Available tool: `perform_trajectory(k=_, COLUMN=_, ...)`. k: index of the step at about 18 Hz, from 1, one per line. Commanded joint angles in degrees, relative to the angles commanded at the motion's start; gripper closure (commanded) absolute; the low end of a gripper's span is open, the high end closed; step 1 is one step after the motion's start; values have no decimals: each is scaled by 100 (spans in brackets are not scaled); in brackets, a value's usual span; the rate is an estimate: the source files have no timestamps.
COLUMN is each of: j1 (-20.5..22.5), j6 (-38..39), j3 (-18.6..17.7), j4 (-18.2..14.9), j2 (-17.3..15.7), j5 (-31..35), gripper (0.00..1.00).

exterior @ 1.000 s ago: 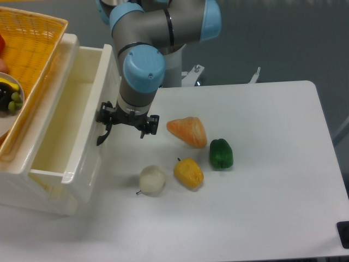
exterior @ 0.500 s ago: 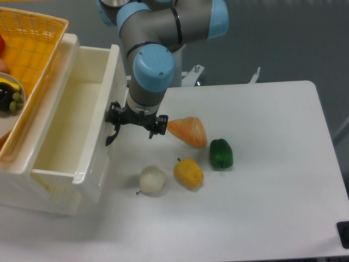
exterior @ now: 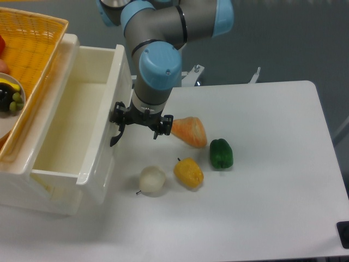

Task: Slide the top white drawer open
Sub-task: 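Pull the handle outward, sliding the upper white drawer open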

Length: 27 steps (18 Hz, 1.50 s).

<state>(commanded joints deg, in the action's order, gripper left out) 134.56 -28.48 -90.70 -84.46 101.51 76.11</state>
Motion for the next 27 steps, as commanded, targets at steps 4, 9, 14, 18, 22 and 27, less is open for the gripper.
perform_trajectory(k=4, j1=97, j6=-97, j3=26, j4=0, j2=0, j5=79, gripper=0)
perform_trajectory(k=9, j1=202, j6=-176, j3=35, j4=-9, j2=0, j5=79, gripper=0)
perform_trajectory(k=14, j1=316, j6=-202, j3=79, j4=-52, j2=9, j5=79, gripper=0)
perform_trajectory(k=18, j1=369, j6=-211, j3=79, j4=-79, j2=17, j5=70, gripper=0)
perform_trajectory(k=22, j1=413, j6=-237, j3=62, j4=-105, j2=26, j5=18, gripper=0)
perform_trajectory(k=27, j1=448, j6=-237, j3=62, j4=-202, j2=44, j5=-122, gripper=0)
